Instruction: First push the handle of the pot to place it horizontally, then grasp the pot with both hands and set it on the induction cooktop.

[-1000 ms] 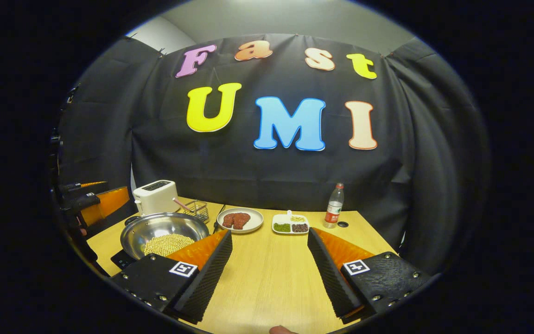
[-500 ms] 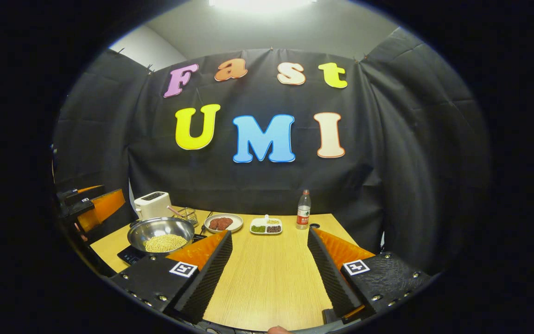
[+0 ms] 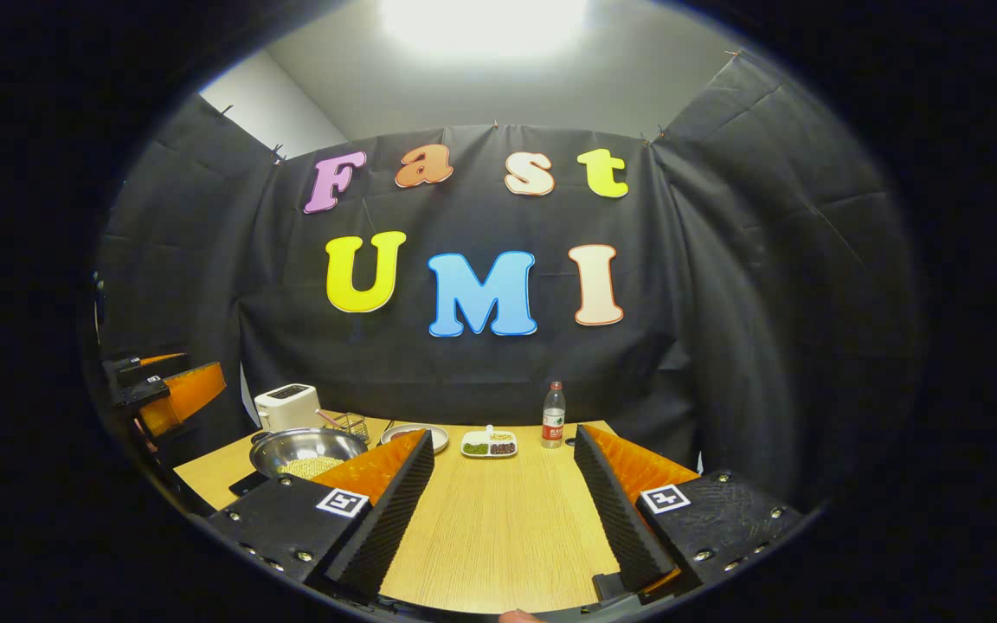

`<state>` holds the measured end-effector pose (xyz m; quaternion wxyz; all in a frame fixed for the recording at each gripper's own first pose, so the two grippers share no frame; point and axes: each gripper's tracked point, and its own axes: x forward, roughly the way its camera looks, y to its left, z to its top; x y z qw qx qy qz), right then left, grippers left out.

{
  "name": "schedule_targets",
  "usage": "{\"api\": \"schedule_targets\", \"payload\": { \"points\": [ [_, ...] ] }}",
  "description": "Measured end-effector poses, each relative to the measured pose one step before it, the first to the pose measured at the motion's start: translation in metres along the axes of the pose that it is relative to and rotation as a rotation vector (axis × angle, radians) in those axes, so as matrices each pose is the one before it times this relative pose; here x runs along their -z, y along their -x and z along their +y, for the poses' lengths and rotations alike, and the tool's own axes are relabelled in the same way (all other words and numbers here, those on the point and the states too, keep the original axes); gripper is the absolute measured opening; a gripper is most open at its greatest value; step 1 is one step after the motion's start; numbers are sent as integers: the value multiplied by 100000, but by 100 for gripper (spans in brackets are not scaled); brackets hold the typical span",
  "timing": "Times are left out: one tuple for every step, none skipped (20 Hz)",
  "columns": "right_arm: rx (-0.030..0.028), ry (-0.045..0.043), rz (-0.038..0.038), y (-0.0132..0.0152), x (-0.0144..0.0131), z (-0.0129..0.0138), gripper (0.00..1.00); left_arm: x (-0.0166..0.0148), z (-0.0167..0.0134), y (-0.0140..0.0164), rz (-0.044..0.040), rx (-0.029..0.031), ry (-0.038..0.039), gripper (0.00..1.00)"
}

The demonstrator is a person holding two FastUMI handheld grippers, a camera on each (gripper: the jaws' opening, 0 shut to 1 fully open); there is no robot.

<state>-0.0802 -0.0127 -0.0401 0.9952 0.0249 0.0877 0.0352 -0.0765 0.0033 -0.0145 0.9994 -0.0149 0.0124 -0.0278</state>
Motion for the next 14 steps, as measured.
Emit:
{"api": "schedule_targets", "payload": {
  "points": [
    [1205,-62,-931,352,-198,-89,99,-128,730,280,-372,-665,31,100],
    [403,-404,-479,302,-189,219,99,-273,554,296,-477,-636,-319,98],
    [142,-348,-387,305,-98,360,98,-141,436,203,-595,-470,-504,98],
    [328,-174,185,110,18,171,98,-146,381,326,-777,-318,-543,100],
    [209,-22,247,25,67,179,98,-138,412,245,-812,-509,-660,98],
    [82,70,-35,153,-116,278,99,-168,434,251,-459,-631,-648,100],
    [-181,286,-320,24,-112,243,99,-91,391,193,-312,-527,-439,100],
    [-109,354,-575,25,-173,208,99,2,400,73,-299,-573,-256,98],
    [-21,288,-439,58,-122,280,99,12,321,60,-203,-210,-86,98],
    [-235,61,-604,40,-179,307,99,26,318,283,-94,-256,-154,98],
    [-462,-9,-706,35,-139,345,99,10,221,91,-32,-198,-326,98],
    [-357,97,-683,6,-272,307,98,-30,389,148,-12,-185,-237,98],
    [-270,106,-468,-30,-60,210,99,34,236,26,26,-62,56,98],
    [-262,170,-422,-41,-114,222,99,-69,182,106,89,-201,242,98]
  ]
}}
